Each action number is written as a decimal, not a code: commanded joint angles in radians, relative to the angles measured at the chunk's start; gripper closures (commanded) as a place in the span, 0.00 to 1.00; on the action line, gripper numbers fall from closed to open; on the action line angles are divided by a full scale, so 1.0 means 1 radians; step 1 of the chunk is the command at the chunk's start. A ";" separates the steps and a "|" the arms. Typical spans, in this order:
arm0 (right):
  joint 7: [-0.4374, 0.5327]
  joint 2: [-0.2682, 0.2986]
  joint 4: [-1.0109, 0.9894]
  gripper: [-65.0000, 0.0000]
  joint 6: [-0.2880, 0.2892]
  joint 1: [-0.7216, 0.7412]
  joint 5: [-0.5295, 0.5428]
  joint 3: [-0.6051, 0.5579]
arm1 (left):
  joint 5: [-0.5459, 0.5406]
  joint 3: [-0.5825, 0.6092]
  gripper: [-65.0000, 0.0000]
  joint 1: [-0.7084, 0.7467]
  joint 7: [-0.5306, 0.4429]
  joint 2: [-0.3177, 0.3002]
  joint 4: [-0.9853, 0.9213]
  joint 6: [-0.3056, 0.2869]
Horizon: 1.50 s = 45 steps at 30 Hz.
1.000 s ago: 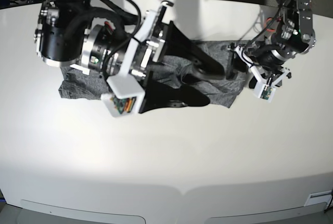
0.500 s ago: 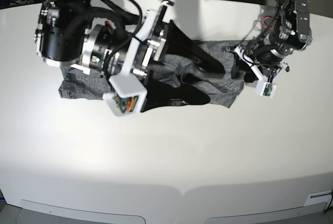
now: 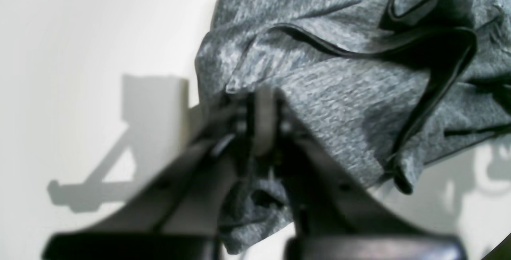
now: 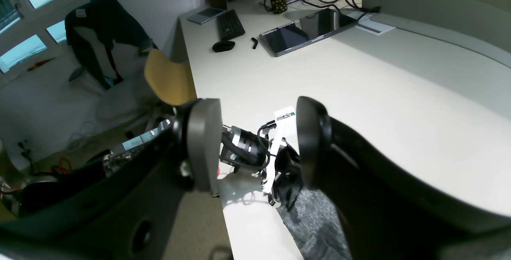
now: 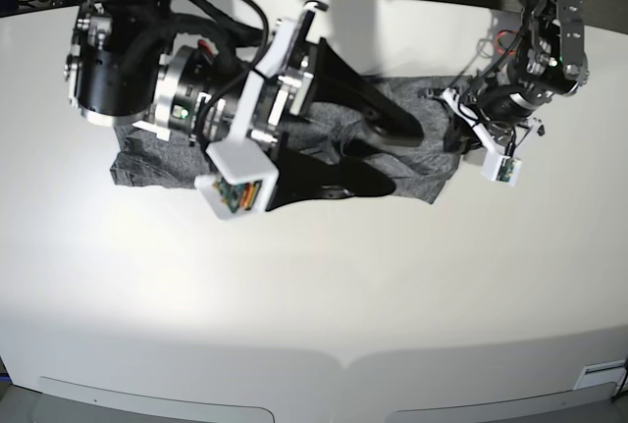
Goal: Fold the T-shirt properly
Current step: 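Press the folded strip flat with the right gripper while the left gripper holds, then release the strip with the right gripper and move it to the other strip end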
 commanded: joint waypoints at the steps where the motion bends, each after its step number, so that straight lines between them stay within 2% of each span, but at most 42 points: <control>1: 0.024 -0.003 0.014 0.53 0.006 0.011 0.023 0.001 | -0.020 -0.004 1.00 -0.010 -0.022 -0.006 0.018 0.000; 6: 0.024 -0.003 0.014 0.53 0.006 0.011 0.022 0.001 | -0.219 -0.004 1.00 -0.010 0.033 -0.005 0.022 -0.001; 9: 0.025 -0.003 0.014 0.53 0.006 0.011 -0.019 0.001 | -0.304 -0.004 1.00 -0.009 0.090 0.012 0.042 -0.042; 14: 0.026 -0.003 0.014 0.53 0.006 0.011 -0.059 0.000 | -0.457 -0.004 1.00 -0.009 0.188 0.077 0.083 -0.121; 17: 0.026 -0.003 0.014 0.53 0.006 0.011 -0.059 0.000 | -0.488 -0.004 1.00 -0.009 0.203 0.133 0.090 -0.141; 22: 0.026 -0.003 0.014 0.53 0.006 0.011 -0.059 0.000 | -0.486 0.020 1.00 -0.009 0.245 0.206 0.090 -0.141; 27: 0.026 -0.003 0.014 0.53 0.006 0.011 -0.059 0.000 | -0.483 0.164 1.00 -0.006 0.314 0.207 0.090 -0.141; 31: 0.025 -0.003 0.014 0.53 0.006 0.011 -0.059 0.000 | -0.360 0.290 1.00 -0.007 0.315 0.207 0.090 -0.156; 34: 0.024 -0.003 0.014 0.53 0.006 0.011 -0.059 0.000 | -0.226 0.339 1.00 -0.007 0.294 0.207 0.090 -0.156; 37: 0.024 -0.003 0.014 0.53 0.006 0.011 -0.059 0.000 | -0.120 0.341 1.00 -0.007 0.231 0.207 0.090 -0.155; 41: 0.019 -0.003 0.014 0.53 0.006 0.011 -0.059 0.000 | -0.065 0.341 0.99 -0.007 0.124 0.207 0.090 -0.154; 45: 0.002 -0.003 0.014 0.53 0.006 0.006 -0.060 0.001 | -0.066 0.341 0.81 -0.007 0.092 0.207 0.090 -0.154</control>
